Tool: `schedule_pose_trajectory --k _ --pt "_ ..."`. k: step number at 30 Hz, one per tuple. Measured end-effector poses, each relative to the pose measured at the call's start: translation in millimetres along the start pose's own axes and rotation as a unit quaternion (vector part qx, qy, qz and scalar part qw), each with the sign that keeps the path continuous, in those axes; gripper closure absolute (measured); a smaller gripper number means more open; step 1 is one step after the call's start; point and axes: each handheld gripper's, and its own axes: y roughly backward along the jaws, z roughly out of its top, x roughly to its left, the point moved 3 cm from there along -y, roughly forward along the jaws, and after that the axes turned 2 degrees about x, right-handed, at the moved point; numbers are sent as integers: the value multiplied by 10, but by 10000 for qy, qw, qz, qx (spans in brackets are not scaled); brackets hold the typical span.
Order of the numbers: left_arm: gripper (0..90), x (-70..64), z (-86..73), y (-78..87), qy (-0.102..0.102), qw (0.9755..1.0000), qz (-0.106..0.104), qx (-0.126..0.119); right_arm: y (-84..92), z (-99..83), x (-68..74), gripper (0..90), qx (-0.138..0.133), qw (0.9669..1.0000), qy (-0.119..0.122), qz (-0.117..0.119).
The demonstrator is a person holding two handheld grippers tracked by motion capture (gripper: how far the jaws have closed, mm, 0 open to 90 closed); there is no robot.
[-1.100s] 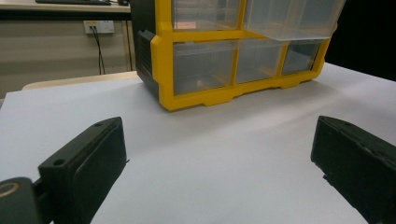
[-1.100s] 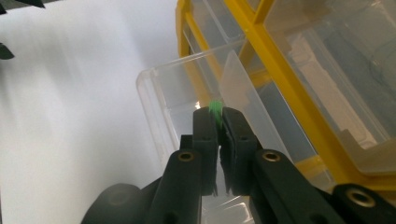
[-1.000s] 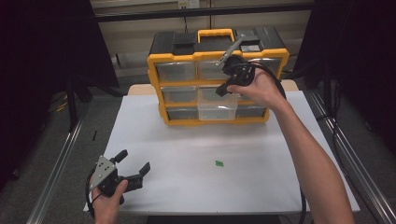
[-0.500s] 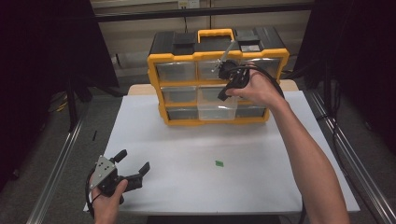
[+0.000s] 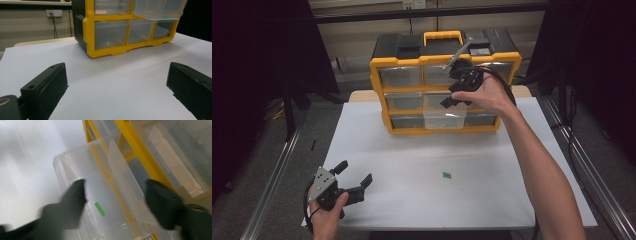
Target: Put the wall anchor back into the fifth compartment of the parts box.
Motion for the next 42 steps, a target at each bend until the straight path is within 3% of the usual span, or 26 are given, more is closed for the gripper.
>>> schedule_pose_trajectory --k 3,7,9,15,20,22,24,29,34,39,42 --pt "34 6 4 11 -25 10000 6 -16 38 -3 21 123 -160 9999 -56 13" --pt "34 14 3 24 -24 10000 79 -7 83 -51 69 52 -625 9980 -16 -12" --pt "34 20 3 23 -46 9999 100 -7 91 -74 79 57 -648 9979 -26 -3" --pt "34 9 4 20 -26 10000 69 -11 158 -264 108 27 -1076 9941 -97 65" --pt "34 15 4 31 -79 9999 106 33 244 -469 150 28 -1324 9909 -217 -40" --pt "34 8 6 30 -21 10000 57 -33 274 -554 174 24 -1508 9879 -280 -244" --pt "34 4 6 34 -15 10000 77 -29 306 -687 199 22 -1795 9826 -394 -280" --pt "34 7 2 36 -21 10000 51 -33 304 -855 248 27 -1944 9788 -553 -317" --pt "34 -12 3 39 -62 10000 65 0 256 -1036 367 16 -2230 9726 -540 -374" --pt "34 -20 8 46 -69 10000 -5 -36 143 -1209 493 41 -2382 9690 -524 -403" --pt "34 -5 6 48 -25 10000 64 -36 96 -1311 543 18 -2630 9624 -614 -285"
